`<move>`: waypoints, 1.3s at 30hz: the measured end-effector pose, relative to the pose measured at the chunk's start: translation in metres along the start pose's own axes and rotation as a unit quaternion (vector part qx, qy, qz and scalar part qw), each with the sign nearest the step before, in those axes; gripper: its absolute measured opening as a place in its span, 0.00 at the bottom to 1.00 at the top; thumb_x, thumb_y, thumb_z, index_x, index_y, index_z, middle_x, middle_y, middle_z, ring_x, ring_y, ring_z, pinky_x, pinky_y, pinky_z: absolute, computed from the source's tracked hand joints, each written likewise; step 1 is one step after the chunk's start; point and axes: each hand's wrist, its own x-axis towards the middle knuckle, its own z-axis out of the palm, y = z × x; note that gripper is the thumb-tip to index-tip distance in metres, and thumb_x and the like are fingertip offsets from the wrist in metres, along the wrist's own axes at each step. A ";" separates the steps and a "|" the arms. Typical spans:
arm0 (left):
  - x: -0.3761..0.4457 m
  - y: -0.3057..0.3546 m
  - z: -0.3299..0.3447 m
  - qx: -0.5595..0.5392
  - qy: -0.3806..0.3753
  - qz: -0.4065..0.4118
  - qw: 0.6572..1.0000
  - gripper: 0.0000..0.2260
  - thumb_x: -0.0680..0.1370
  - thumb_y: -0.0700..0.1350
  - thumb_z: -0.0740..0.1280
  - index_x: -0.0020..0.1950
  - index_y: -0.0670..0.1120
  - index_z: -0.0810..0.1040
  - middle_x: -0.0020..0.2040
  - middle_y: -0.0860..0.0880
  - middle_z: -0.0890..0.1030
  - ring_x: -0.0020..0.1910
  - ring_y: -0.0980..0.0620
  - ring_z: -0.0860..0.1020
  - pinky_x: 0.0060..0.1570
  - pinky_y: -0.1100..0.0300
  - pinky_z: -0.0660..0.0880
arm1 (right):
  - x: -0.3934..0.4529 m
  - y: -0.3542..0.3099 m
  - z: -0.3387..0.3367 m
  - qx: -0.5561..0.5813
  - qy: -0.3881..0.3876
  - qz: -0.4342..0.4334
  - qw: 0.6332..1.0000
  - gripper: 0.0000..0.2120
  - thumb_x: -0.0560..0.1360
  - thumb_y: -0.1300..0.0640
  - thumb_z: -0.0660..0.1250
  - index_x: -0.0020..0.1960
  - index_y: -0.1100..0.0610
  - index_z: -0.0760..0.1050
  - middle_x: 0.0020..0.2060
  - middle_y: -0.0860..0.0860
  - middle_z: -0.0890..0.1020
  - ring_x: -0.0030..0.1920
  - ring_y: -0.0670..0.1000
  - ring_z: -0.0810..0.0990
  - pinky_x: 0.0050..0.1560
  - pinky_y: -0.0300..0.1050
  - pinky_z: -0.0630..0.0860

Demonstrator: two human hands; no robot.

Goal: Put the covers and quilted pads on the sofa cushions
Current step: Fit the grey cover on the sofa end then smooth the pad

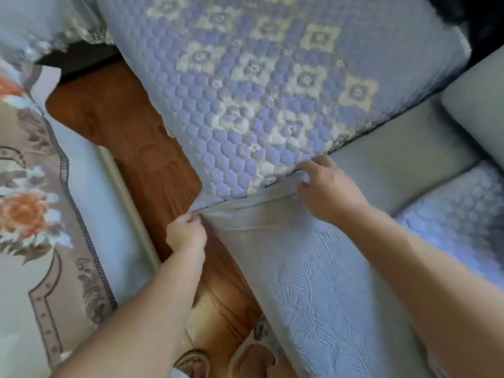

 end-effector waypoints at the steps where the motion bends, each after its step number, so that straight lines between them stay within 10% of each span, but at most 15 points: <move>1: 0.007 0.010 0.002 -0.047 -0.022 -0.051 0.997 0.07 0.77 0.42 0.69 0.52 0.49 0.84 0.47 0.45 0.85 0.43 0.45 0.83 0.44 0.54 0.81 | 0.014 0.006 0.004 -0.018 -0.008 -0.007 1.000 0.14 0.82 0.53 0.58 0.65 0.53 0.74 0.63 0.54 0.73 0.59 0.61 0.74 0.51 0.51 0.74; 4: 0.010 0.021 0.019 -0.035 -0.188 -0.064 0.980 0.12 0.75 0.46 0.67 0.57 0.55 0.83 0.54 0.51 0.84 0.53 0.53 0.82 0.56 0.54 0.79 | 0.049 0.035 0.003 -0.119 -0.038 -0.012 0.992 0.14 0.82 0.49 0.60 0.62 0.51 0.78 0.63 0.52 0.77 0.66 0.60 0.67 0.62 0.52 0.68; 9: -0.054 0.014 0.020 -0.030 -0.121 -0.040 0.991 0.17 0.75 0.60 0.64 0.58 0.53 0.78 0.52 0.55 0.83 0.55 0.52 0.79 0.57 0.52 0.74 | 0.085 0.051 -0.014 -0.072 -0.120 -0.054 0.989 0.04 0.76 0.53 0.71 0.49 0.50 0.84 0.49 0.53 0.83 0.58 0.58 0.73 0.53 0.46 0.71; 14: -0.098 0.014 0.035 0.081 -0.094 0.123 0.985 0.20 0.80 0.51 0.68 0.70 0.45 0.73 0.63 0.51 0.74 0.65 0.51 0.72 0.64 0.62 0.65 | 0.094 0.103 -0.035 -0.105 0.047 -0.058 0.992 0.06 0.73 0.68 0.66 0.48 0.62 0.80 0.45 0.63 0.81 0.50 0.65 0.77 0.46 0.53 0.75; 20: -0.087 0.037 0.029 0.229 -0.162 0.241 0.929 0.20 0.78 0.50 0.67 0.70 0.51 0.75 0.67 0.53 0.76 0.68 0.54 0.71 0.69 0.58 0.66 | 0.117 0.120 -0.040 -0.007 0.012 -0.027 1.000 0.13 0.80 0.55 0.65 0.37 0.57 0.77 0.38 0.59 0.80 0.45 0.59 0.76 0.42 0.47 0.66; 26: -0.092 0.088 0.060 0.392 -0.247 0.359 0.811 0.22 0.81 0.58 0.61 0.74 0.58 0.69 0.71 0.58 0.74 0.70 0.54 0.71 0.66 0.58 0.68 | 0.152 0.187 -0.054 -0.182 -0.022 0.077 0.980 0.14 0.79 0.48 0.65 0.57 0.56 0.82 0.59 0.60 0.81 0.62 0.63 0.76 0.63 0.54 0.74; 31: -0.101 0.080 0.081 0.458 -0.231 0.352 0.783 0.29 0.78 0.64 0.56 0.75 0.52 0.65 0.71 0.49 0.73 0.70 0.46 0.70 0.69 0.50 0.66 | 0.167 0.166 -0.063 -0.225 -0.081 0.085 0.967 0.14 0.79 0.54 0.64 0.63 0.54 0.78 0.64 0.57 0.77 0.67 0.60 0.72 0.68 0.55 0.68; 36: -0.107 0.077 0.065 0.495 -0.203 0.421 0.733 0.29 0.78 0.64 0.55 0.70 0.46 0.73 0.67 0.46 0.75 0.65 0.42 0.73 0.59 0.42 0.74 | 0.162 0.201 -0.088 -0.369 0.059 0.069 0.925 0.15 0.79 0.59 0.59 0.64 0.60 0.74 0.59 0.59 0.77 0.60 0.60 0.73 0.60 0.51 0.70; 39: -0.121 0.090 0.088 0.502 -0.163 0.463 0.712 0.27 0.72 0.52 0.58 0.66 0.40 0.77 0.65 0.40 0.73 0.60 0.37 0.75 0.54 0.42 0.75 | 0.172 0.217 -0.090 -0.265 0.083 0.108 0.954 0.13 0.80 0.66 0.58 0.63 0.65 0.73 0.62 0.64 0.73 0.54 0.64 0.79 0.51 0.55 0.76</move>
